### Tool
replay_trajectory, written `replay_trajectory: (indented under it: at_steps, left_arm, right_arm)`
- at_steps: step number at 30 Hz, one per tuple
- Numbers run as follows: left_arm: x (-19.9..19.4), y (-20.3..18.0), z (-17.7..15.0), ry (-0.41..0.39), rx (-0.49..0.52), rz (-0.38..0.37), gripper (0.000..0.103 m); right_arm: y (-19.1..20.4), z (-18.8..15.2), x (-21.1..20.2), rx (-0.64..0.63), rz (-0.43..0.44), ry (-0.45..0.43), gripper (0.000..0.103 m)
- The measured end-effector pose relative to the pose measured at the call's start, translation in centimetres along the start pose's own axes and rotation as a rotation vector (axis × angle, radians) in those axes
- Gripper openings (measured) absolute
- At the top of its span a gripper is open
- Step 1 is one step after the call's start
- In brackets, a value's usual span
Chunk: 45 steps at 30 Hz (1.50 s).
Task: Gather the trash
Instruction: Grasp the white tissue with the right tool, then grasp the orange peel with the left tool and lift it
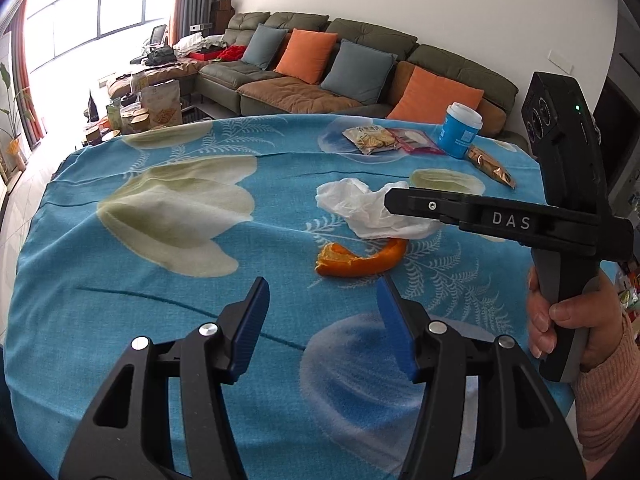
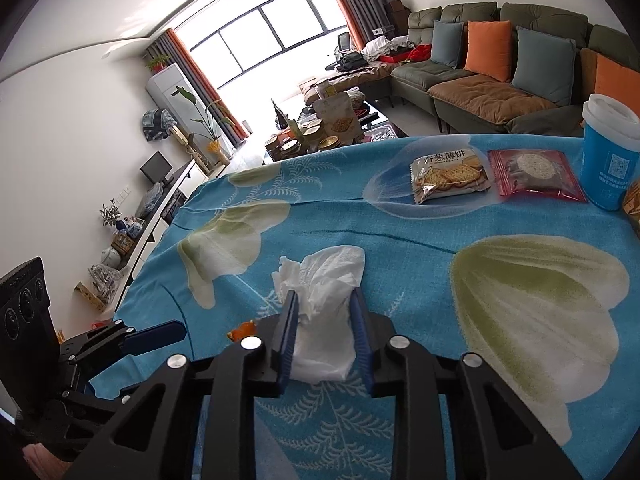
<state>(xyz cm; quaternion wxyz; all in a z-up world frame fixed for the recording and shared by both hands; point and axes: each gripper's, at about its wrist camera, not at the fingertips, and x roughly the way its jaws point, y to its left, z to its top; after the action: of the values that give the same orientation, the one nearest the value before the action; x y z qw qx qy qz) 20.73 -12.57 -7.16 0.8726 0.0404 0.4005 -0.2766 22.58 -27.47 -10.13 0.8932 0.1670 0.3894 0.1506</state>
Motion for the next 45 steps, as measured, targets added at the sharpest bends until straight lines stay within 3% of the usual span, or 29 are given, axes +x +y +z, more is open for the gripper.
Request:
replay_trajectory:
  at_steps: [5,12,15,18,19,25,26,28,31,38,40,45]
  left_arm:
    - [1.2,-0.6,0.3,0.021,0.010,-0.012,0.055]
    - [2.2,-1.1,1.1,0.039,0.022,-0.022,0.055]
    - [2.7,-1.5,1.4,0.049,0.028,-0.029,0.055]
    - [3.4,-1.8,1.5,0.063,0.033,-0.025,0.052]
    - [3.6,-1.8,1.5,0.071,0.031,-0.025,0.048]
    - [4.0,-1.7,1.5,0.071,0.025,-0.032,0.044]
    - [4.1,-1.7,1.5,0.069,0.025,-0.031,0.044]
    - [4.1,-1.7,1.6,0.065,0.022,-0.033,0.041]
    - [4.1,-1.6,1.6,0.061,0.018,-0.038,0.036]
    - [3.0,-1.6,1.2,0.047,0.012,-0.040,0.027]
    - [2.6,-1.6,1.0,0.039,0.011,-0.039,0.013]
    - [1.1,-1.7,0.2,0.017,0.017,-0.028,0.010]
  right_arm:
    - [-0.5,0.0,-0.7,0.016,0.017,-0.022,0.004]
    - [-0.8,0.3,-2.2,0.044,0.045,-0.067,0.004]
    - [-0.8,0.5,-2.2,0.042,0.035,-0.072,0.009]
    - [-1.1,0.5,-1.8,0.055,0.032,-0.057,0.040]
    - [-1.1,0.5,-1.7,0.052,0.023,-0.055,0.040]
    - [-1.7,0.3,-0.6,0.061,-0.010,-0.023,0.040]
    - [-1.9,0.2,-0.4,0.067,-0.013,-0.015,0.039]
    - [-2.2,0.0,0.0,0.079,-0.009,0.003,0.024]
    - [-2.5,-0.1,0.0,0.081,-0.002,0.003,0.014]
    - [-2.0,-0.1,-0.9,0.068,0.029,-0.027,0.010]
    - [-1.9,-0.2,-1.3,0.067,0.040,-0.037,0.010]
    - [-1.3,-0.3,-2.0,0.052,0.060,-0.052,0.010]
